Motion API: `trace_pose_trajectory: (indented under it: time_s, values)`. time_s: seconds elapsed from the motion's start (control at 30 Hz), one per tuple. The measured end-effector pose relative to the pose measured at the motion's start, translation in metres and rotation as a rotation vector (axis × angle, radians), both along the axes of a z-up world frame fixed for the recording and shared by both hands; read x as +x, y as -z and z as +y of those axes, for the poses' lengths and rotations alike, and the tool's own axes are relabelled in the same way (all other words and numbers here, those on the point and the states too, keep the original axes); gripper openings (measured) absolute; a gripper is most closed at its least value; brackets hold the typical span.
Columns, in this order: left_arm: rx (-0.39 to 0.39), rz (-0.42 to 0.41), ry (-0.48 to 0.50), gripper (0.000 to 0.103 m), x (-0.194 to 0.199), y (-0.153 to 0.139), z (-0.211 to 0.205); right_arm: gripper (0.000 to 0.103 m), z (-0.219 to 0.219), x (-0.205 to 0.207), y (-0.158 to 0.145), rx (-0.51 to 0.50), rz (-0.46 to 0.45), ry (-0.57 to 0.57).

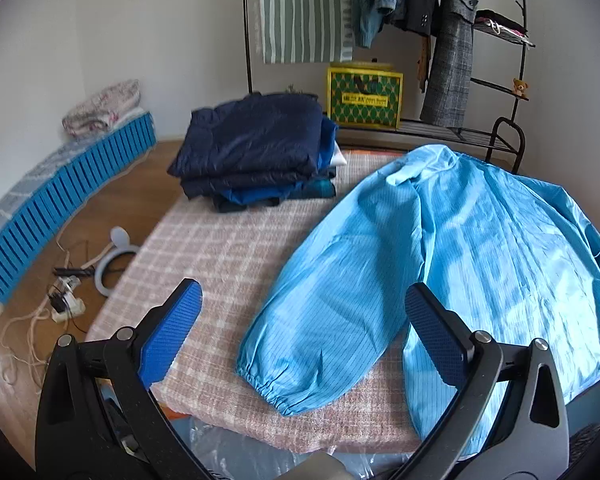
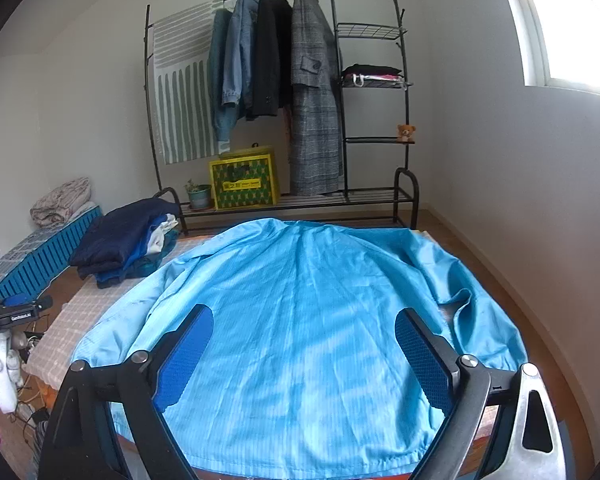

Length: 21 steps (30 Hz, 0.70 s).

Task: Fold large clothes
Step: 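Grasp the blue coat's sleeve cuff with the left gripper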

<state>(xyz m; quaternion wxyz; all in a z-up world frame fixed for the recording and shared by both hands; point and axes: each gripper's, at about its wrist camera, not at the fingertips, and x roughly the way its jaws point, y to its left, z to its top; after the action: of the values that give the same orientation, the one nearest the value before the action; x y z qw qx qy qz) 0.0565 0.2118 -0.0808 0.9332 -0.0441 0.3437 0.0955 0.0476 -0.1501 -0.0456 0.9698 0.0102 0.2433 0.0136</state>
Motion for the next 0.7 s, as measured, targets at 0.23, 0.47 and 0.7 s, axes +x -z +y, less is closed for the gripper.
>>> trace_pose_trajectory:
  time_s: [0.23, 0.47, 0.7]
  values:
    - [-0.272, 0.175, -0.062, 0.080, 0.042, 0.084, 0.084, 0.083, 0.026, 0.025, 0.022, 0.053, 0.084, -0.079]
    - [-0.466, 0.271, -0.102, 0.078, 0.055, 0.144, 0.124, 0.082, 0.054, 0.034, 0.040, 0.025, 0.127, -0.130]
    - [-0.499, 0.318, -0.070, 0.049, 0.061, 0.162, 0.112, 0.082, 0.066, 0.045, 0.048, 0.022, 0.155, -0.131]
